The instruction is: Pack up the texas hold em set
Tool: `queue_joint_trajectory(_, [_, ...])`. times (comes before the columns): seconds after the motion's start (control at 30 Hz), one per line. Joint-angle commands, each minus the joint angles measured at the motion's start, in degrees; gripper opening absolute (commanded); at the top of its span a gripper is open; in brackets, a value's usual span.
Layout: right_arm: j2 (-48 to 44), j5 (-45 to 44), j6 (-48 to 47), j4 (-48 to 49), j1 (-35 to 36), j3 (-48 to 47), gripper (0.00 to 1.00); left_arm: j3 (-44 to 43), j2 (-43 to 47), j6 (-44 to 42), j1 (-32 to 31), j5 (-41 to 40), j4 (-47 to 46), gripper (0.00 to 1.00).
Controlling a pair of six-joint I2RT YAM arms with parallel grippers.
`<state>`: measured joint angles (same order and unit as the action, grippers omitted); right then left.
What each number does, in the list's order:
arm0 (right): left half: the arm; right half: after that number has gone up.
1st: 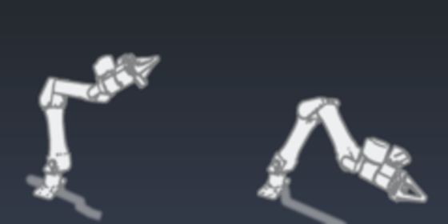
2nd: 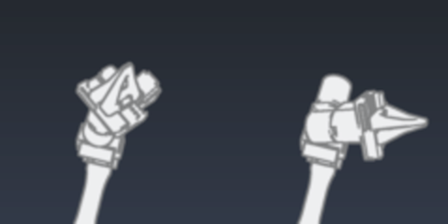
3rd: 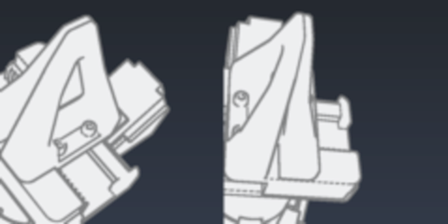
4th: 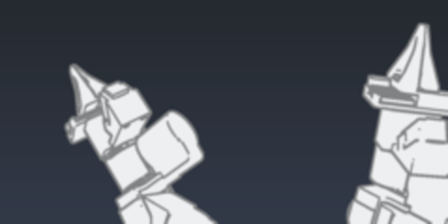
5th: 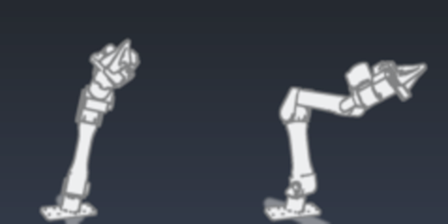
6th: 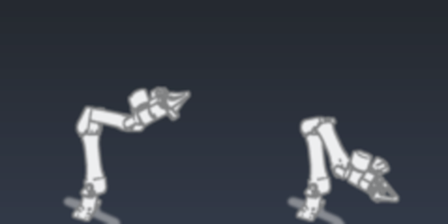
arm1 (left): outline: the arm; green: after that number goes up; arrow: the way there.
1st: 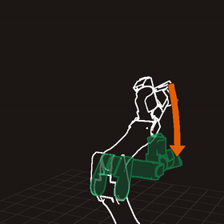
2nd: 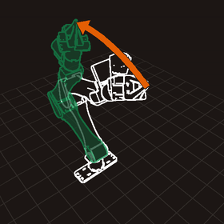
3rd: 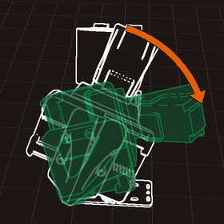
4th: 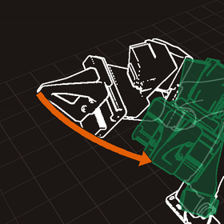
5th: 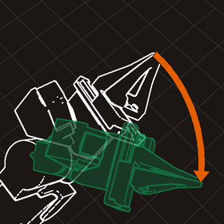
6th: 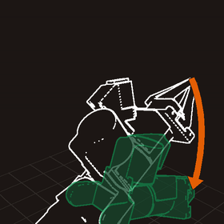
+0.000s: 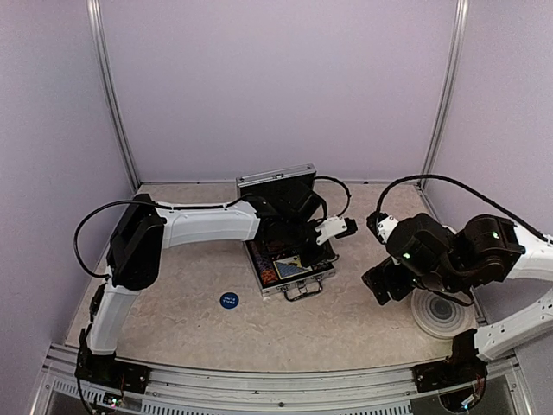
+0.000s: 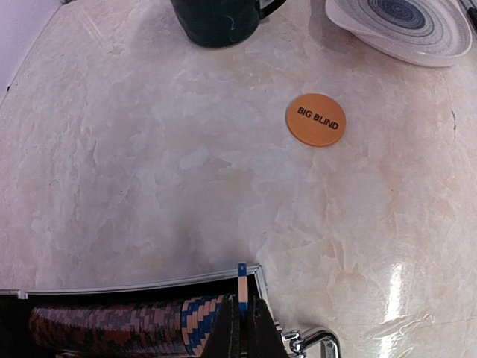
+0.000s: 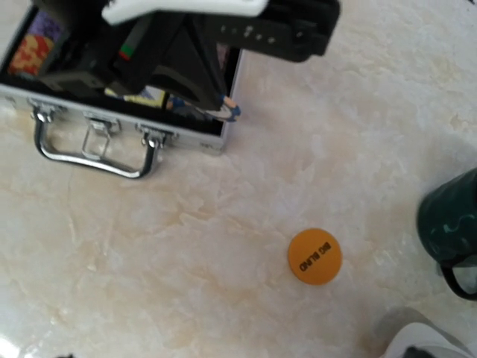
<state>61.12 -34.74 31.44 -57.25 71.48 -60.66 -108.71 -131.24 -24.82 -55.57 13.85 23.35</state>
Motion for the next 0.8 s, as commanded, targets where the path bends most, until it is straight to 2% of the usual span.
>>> queue_joint_trajectory(0.0, [-2.63, -0.34, 0.9, 1.81, -0.6, 0.63, 0.96, 0.19, -1.04, -2.32, 0.19, -3.76, -0.7, 0.0])
queue_joint_trajectory(0.77, [2.77, 1.07, -0.79, 2.61, -1.42, -0.58, 0.97, 3.48, 1.21, -0.54, 1.02, -1.61, -0.8, 0.0])
